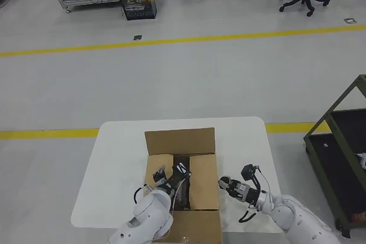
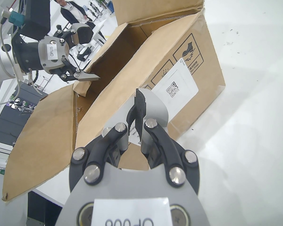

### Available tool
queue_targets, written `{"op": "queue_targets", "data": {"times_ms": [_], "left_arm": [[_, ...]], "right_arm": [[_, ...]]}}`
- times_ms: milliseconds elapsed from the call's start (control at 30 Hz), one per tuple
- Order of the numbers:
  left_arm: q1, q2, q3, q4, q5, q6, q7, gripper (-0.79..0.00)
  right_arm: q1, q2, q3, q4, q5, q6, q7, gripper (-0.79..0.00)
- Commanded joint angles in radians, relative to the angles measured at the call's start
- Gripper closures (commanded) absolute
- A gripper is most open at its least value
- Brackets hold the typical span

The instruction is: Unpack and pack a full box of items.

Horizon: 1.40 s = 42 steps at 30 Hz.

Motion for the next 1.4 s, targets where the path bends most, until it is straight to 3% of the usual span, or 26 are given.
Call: {"op": "queue_targets", "data": {"times_ms": [0, 267, 333, 433, 467, 500, 767, 1033, 1367], "left_arm": [[-0.003, -0.002, 0.001, 0.016, 0.021, 0.003, 0.005, -0.785], [0.001, -0.009, 0.002, 0.034, 0.060, -0.009, 0.008, -0.785], [0.000, -0.010, -0.001, 0.041, 0.077, -0.009, 0.007, -0.443], [0.000, -0.012, -0.006, 0.048, 0.094, -0.009, 0.008, -0.206], [0.001, -0.013, -0.007, 0.049, 0.097, -0.010, 0.009, -0.031], [0.001, -0.013, -0.008, 0.050, 0.102, -0.010, 0.009, 0.000], [0.004, -0.017, -0.024, 0.039, 0.149, -0.018, 0.018, 0.000], [0.020, -0.021, -0.075, -0.030, 0.083, -0.023, 0.030, 0.000], [0.070, -0.034, -0.201, -0.159, -0.346, 0.018, 0.040, 0.000]], "right_arm": [[-0.001, -0.001, 0.003, 0.000, -0.001, -0.002, 0.000, 0.000], [-0.008, -0.008, 0.017, 0.007, -0.004, -0.009, 0.003, 0.000], [-0.009, -0.010, 0.021, 0.009, -0.004, -0.012, 0.006, 0.000], [-0.009, -0.013, 0.026, 0.012, -0.003, -0.013, 0.010, 0.000], [-0.010, -0.014, 0.026, 0.012, -0.003, -0.014, 0.010, 0.000], [-0.010, -0.015, 0.028, 0.012, -0.003, -0.015, 0.010, 0.000], [-0.010, -0.021, 0.039, 0.016, -0.006, -0.019, 0.019, 0.000], [-0.009, -0.026, 0.058, 0.016, -0.005, -0.023, 0.027, 0.000], [-0.020, -0.019, 0.121, 0.001, 0.028, -0.062, 0.028, 0.000]]}}
